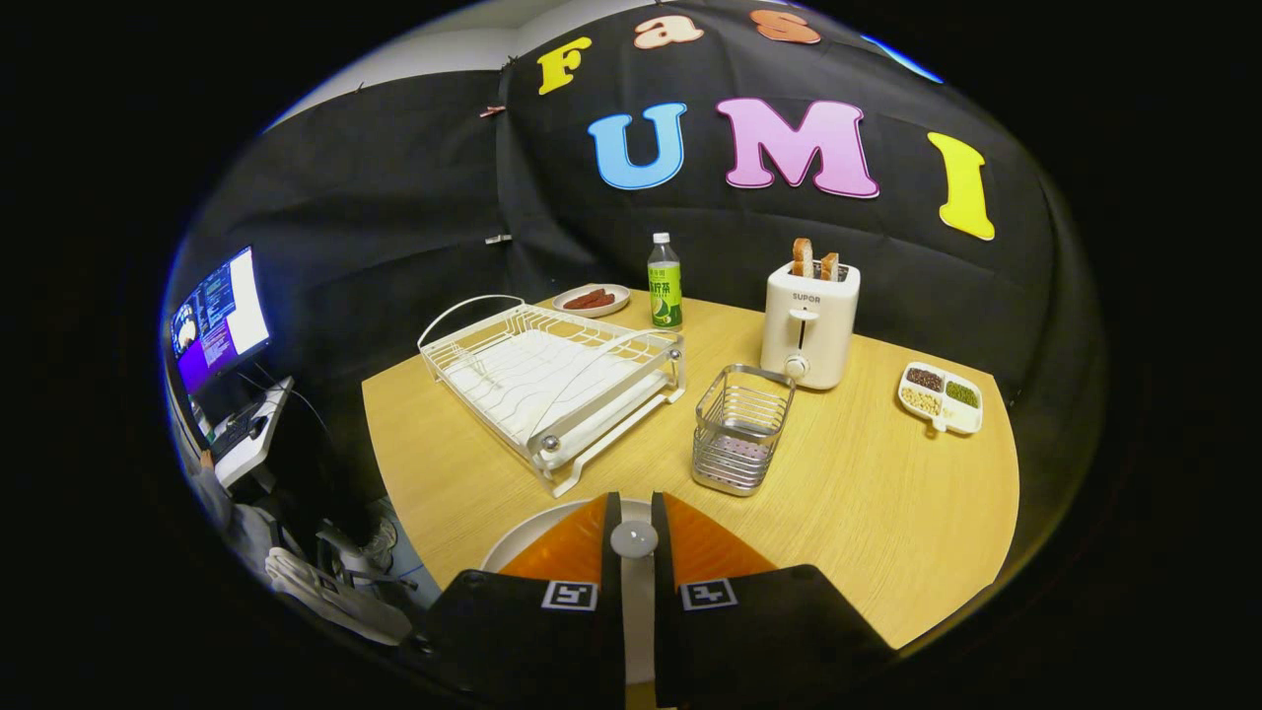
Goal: Take the plate from the dish rack, then take the spoon from the basket and place it into the plate.
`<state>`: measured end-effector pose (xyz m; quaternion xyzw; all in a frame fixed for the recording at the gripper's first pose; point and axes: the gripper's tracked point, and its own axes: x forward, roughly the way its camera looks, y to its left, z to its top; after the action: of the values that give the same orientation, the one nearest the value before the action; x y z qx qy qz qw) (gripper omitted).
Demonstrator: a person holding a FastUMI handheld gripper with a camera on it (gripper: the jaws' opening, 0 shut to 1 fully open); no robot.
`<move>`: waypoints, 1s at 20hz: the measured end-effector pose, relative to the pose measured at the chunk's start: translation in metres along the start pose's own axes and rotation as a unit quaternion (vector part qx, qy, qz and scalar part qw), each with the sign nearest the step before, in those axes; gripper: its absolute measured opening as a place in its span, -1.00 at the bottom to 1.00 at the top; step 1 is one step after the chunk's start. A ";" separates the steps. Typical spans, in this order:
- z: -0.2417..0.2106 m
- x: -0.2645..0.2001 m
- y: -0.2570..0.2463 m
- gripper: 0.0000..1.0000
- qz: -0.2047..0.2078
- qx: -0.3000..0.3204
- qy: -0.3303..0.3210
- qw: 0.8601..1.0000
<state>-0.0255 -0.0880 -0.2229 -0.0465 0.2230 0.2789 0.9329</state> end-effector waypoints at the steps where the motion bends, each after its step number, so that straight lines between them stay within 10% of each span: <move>1: -0.002 -0.001 -0.001 -0.65 -0.001 0.006 0.004 1.000; 7: -0.006 -0.003 -0.002 -0.63 0.001 0.037 0.017 0.999; 14: 0.031 -0.008 -0.009 0.99 -0.023 0.070 -0.015 0.997; 20: 0.116 -0.036 -0.034 0.97 -0.103 0.082 -0.095 0.987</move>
<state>0.0111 -0.1097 -0.1047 0.0344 0.1499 0.1652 0.9742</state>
